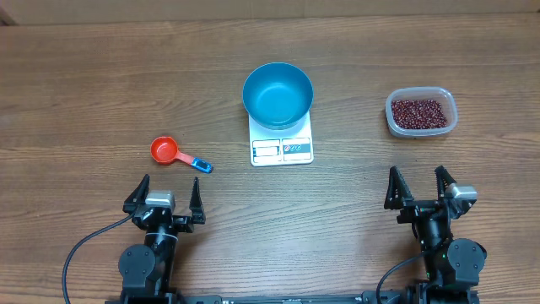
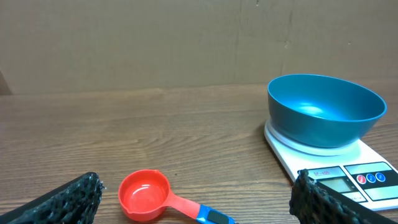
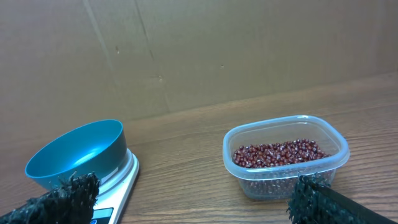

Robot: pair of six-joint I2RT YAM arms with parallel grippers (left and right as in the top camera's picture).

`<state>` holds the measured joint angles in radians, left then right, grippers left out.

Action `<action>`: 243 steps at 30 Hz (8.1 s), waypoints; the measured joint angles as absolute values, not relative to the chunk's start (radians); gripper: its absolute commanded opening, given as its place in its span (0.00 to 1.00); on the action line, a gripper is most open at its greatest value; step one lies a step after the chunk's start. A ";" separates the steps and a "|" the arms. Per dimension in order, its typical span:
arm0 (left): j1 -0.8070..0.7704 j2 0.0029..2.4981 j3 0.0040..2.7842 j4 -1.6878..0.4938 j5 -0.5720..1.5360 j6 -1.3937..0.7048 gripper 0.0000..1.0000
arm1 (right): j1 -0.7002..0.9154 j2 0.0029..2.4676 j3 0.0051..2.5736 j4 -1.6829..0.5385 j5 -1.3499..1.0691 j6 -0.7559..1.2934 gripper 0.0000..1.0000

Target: Scoop item into bowl and weigh 150g on scale

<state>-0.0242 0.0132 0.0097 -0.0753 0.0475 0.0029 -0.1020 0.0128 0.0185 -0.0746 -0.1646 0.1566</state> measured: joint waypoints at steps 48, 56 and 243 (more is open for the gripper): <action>-0.024 0.013 0.010 -0.075 0.047 0.003 1.00 | -0.102 0.013 0.019 -0.075 -0.165 0.157 1.00; -0.024 0.013 0.010 -0.075 0.047 0.003 1.00 | -0.102 0.013 0.019 -0.075 -0.165 0.156 1.00; -0.024 0.246 0.583 -0.609 -0.031 -0.144 1.00 | -0.102 0.013 0.019 -0.075 -0.165 0.156 1.00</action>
<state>-0.0242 0.2462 0.5831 -0.6090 -0.0315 -0.1440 -0.1020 0.0128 0.0185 -0.0750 -0.1646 0.1562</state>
